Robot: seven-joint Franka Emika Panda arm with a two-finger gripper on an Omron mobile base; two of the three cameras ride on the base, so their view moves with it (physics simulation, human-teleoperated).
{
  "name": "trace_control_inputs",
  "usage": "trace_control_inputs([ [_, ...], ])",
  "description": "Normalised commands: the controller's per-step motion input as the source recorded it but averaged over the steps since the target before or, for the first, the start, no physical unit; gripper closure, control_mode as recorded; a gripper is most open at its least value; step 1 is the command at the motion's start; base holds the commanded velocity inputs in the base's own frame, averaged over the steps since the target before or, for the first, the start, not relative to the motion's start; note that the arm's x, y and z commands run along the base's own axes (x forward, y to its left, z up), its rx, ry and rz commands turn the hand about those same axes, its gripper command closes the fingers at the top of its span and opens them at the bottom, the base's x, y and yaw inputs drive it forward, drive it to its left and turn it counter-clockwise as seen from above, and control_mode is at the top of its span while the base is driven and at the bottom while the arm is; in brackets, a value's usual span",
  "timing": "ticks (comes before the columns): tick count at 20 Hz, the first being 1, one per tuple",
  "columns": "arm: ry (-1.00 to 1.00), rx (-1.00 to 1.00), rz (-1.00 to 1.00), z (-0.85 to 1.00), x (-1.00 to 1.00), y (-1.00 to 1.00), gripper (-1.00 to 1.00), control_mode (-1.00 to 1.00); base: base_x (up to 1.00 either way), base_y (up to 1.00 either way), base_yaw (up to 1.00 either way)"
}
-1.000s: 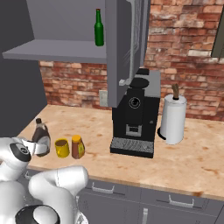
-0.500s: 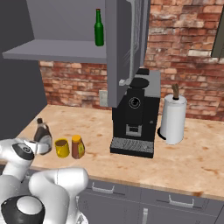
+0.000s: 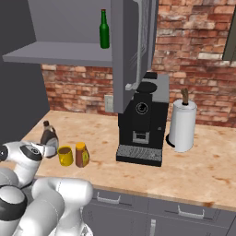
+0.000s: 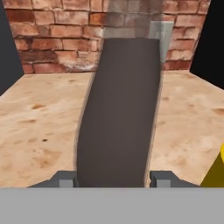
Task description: Pick the syrup bottle and honey bottle from the cabinet and place them next to the mug.
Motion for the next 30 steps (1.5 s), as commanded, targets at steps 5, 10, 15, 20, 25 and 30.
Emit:
trace_control_inputs([
  [5,0.00,0.00,0.00,-0.14,0.08,0.00,1.00,-1.00,0.00,0.00,0.00],
  [10,0.00,0.00,0.00,-0.26,0.00,0.00,1.00,-1.00,0.00,0.00,0.00],
  [15,0.00,0.00,0.00,-0.10,0.00,0.00,1.00,-1.00,0.00,0.00,0.00],
  [20,-0.01,0.00,0.00,0.00,-0.11,0.00,1.00,-1.00,0.00,0.00,0.00],
  [25,-0.03,0.02,0.00,0.00,-0.43,0.00,1.00,-1.00,0.00,0.00,0.00],
  [30,-0.01,0.00,0.00,0.00,-0.11,0.00,1.00,-1.00,0.00,0.00,0.00],
])
